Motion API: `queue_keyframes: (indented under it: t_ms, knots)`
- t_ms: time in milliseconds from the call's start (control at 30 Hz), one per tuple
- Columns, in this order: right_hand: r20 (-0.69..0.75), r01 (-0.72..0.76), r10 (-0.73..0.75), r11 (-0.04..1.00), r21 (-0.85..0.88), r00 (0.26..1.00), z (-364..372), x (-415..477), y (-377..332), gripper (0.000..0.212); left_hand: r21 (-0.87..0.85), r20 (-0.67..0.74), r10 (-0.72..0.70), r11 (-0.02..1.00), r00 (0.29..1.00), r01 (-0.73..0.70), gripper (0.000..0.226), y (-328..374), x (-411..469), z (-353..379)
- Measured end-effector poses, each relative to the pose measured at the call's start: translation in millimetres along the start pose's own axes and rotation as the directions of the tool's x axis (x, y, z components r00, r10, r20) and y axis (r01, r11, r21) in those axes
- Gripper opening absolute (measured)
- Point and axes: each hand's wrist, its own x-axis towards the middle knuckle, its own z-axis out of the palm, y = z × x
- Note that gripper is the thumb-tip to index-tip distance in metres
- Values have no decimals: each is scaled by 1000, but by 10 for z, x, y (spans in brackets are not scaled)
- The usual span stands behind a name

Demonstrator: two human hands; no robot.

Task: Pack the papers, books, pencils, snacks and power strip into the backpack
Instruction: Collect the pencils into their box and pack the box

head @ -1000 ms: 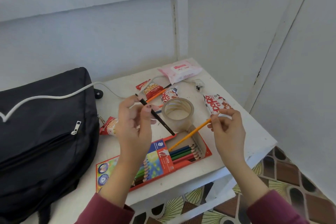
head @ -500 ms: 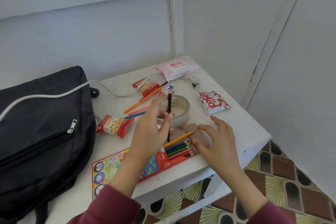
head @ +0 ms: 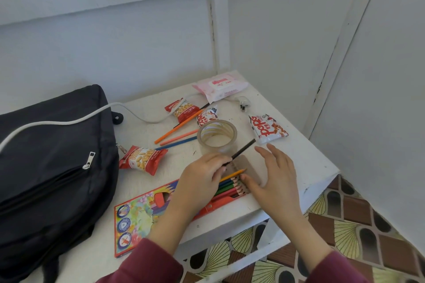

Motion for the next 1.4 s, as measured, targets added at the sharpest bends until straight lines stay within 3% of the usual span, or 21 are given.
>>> queue_keyframes:
  t_ms: [167,300,533,867,967,1100,1167,1267,1400]
  knots:
    - [4,12,-12,1000,-19,1000,6,-7,-9,68,89,-3,-4,996,1000,4,25,-46,-134,10]
    - [3,44,-44,996,-82,999,33,-4,9,56,197,-19,30,980,999,-25,27,-91,-225,-31]
    - [34,122,-118,976,-183,992,67,-44,29,47,190,-78,-58,979,995,72,28,-129,-409,-105]
    - [133,291,-261,901,-323,956,121,-164,-76,46,222,35,-155,964,987,143,37,-106,-480,-140]
    - [128,303,-279,920,-247,952,71,-112,-131,51,173,42,-170,972,984,161,37,-116,-454,-173]
    - [123,160,-174,980,122,977,-52,94,-287,43,70,-7,-204,976,979,204,24,-199,-312,-316]
    - [68,129,-146,970,207,987,-93,304,-322,35,82,-71,-217,971,974,223,21,-291,-179,-392]
    - [30,161,-163,985,64,986,-84,710,-299,22,119,-107,-296,944,949,308,27,-460,47,-484]
    - [123,209,-185,952,-224,975,-8,1222,-242,25,196,-59,-411,889,910,414,37,-657,278,-511]
